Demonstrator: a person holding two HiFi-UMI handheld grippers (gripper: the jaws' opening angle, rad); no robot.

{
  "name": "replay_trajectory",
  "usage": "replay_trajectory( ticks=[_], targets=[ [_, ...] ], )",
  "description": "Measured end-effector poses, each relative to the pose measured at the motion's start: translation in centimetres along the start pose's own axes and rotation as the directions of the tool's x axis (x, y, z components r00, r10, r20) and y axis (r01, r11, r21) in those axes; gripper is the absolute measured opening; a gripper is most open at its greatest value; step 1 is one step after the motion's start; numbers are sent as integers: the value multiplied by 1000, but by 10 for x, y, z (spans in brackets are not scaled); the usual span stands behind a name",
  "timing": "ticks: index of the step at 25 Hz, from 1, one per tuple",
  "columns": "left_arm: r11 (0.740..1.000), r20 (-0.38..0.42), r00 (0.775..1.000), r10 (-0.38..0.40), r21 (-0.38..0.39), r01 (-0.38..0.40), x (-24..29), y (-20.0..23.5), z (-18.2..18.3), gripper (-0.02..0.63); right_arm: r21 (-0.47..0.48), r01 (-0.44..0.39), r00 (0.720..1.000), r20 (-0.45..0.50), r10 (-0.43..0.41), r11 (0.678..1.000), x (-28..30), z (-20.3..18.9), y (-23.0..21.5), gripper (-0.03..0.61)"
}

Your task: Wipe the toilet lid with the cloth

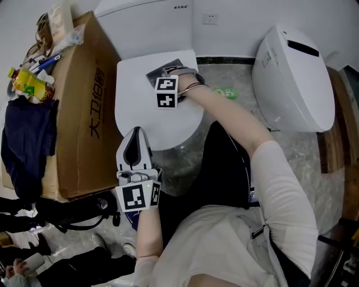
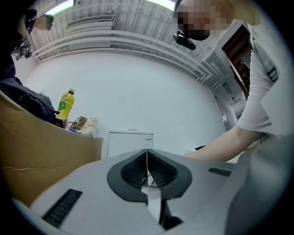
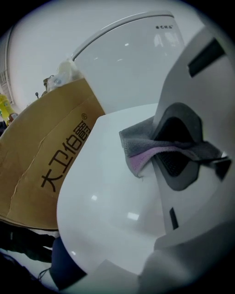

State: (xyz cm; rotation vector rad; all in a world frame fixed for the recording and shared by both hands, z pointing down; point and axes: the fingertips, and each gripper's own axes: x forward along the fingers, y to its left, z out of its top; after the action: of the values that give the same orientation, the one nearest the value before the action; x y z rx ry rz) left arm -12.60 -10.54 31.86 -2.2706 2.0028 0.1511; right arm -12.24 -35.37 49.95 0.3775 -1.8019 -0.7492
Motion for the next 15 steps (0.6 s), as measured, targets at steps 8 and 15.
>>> replay_trajectory(
  ticks=[8,15],
  targets=[
    [1000,25,999,20,20,-21,-9,14,9,15,95,-81,997,13,80,992,-45,3,61,46],
    [999,31,999,34,15,-34,-10,27,11,15,102,-130,991,5,130,986,-79,8,108,46]
  ],
)
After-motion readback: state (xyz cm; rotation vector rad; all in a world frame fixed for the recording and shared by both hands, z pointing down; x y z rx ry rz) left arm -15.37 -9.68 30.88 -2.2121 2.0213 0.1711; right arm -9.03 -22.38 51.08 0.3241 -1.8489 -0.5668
